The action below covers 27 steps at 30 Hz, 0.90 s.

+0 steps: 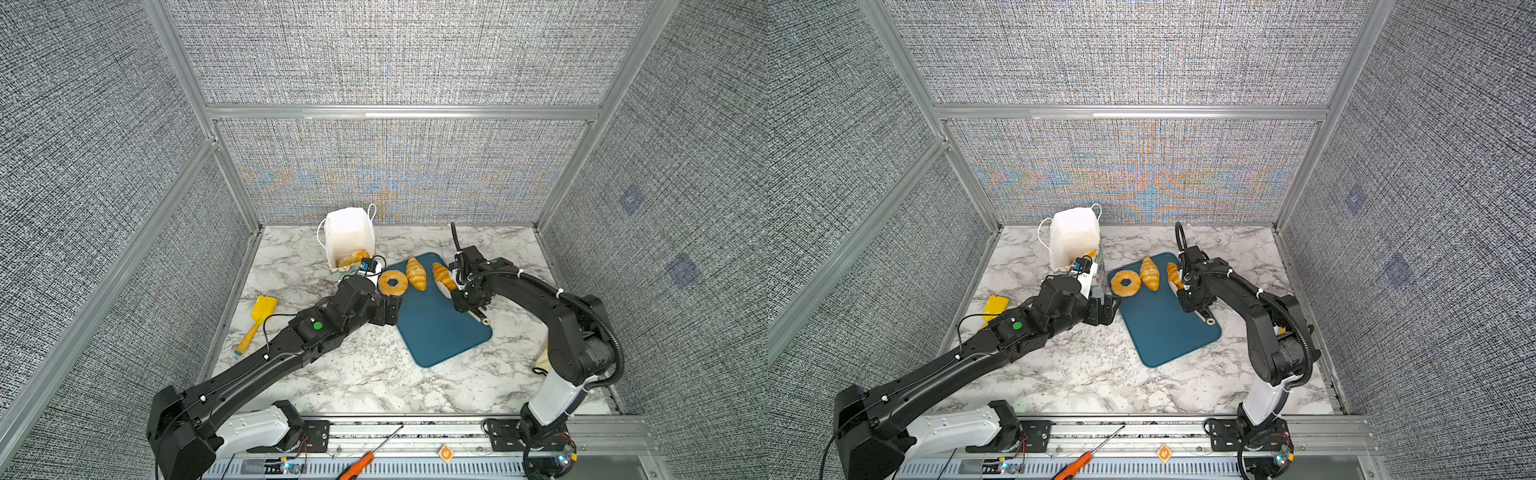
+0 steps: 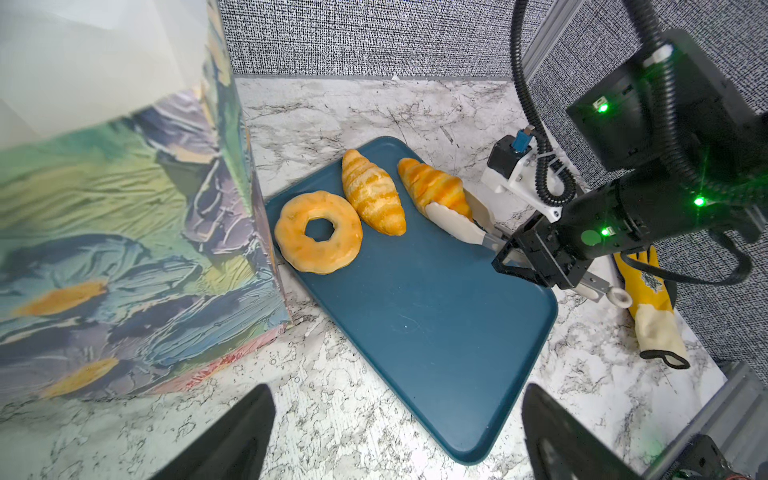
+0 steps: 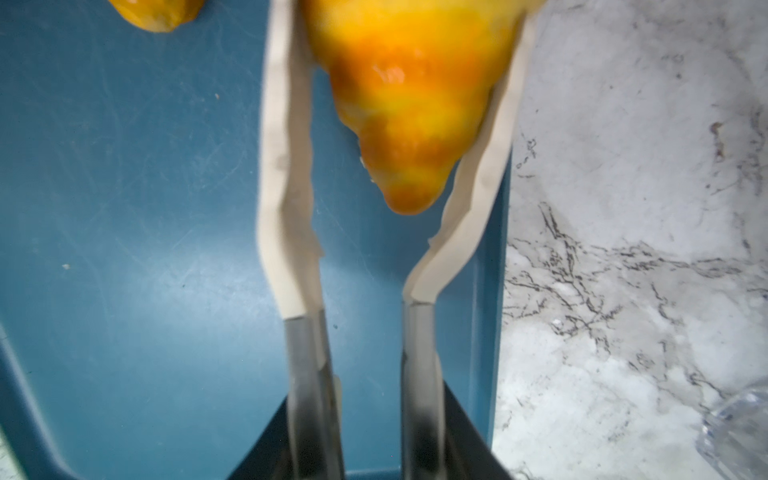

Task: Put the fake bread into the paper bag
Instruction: 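Close the tongs on the croissant with the right gripper, then lift the croissant in the tongs over to the white paper bag with the right gripper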

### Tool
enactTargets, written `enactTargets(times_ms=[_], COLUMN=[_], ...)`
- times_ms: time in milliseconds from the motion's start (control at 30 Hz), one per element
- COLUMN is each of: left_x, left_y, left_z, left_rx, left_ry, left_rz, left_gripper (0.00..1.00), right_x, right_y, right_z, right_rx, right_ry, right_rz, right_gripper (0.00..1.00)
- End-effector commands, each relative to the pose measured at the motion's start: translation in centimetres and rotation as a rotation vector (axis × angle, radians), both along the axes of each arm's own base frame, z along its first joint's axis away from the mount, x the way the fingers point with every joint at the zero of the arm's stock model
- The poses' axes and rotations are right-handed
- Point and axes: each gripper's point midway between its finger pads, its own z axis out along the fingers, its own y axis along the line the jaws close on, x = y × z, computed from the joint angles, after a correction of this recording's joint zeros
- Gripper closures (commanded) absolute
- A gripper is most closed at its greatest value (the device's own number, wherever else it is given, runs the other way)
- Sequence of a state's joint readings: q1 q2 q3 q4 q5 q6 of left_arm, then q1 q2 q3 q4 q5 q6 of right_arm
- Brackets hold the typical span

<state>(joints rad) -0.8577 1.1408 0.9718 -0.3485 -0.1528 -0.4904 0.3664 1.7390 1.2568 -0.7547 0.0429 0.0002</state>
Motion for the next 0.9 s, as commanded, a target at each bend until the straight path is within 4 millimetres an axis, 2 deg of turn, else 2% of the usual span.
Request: enactTargets(times_ms=[0,467,867], left_x=[0.0,0.0,0.1], left_y=[0.2,1.1,2.0], left_z=[0.0,1.6,4.5], left_rx=[0.003,0.002,0.018], left_ry=[-0.006,-0.047,-0.108], left_rz=[0.009,0.03,0.042], left_gripper=[0.06,0.05,0.03], right_x=[-0.5,-1.8,-2.6], right_y=[0.6,1.3,1.6], right_z=[0.6,3.1,8.1], right_rx=[0.037,0.142,0.219], right_ry=[0.006,-0.032,-0.124], right_rz=[0.027,0.028,0.012], right_gripper=[0.63,0.64,0.64])
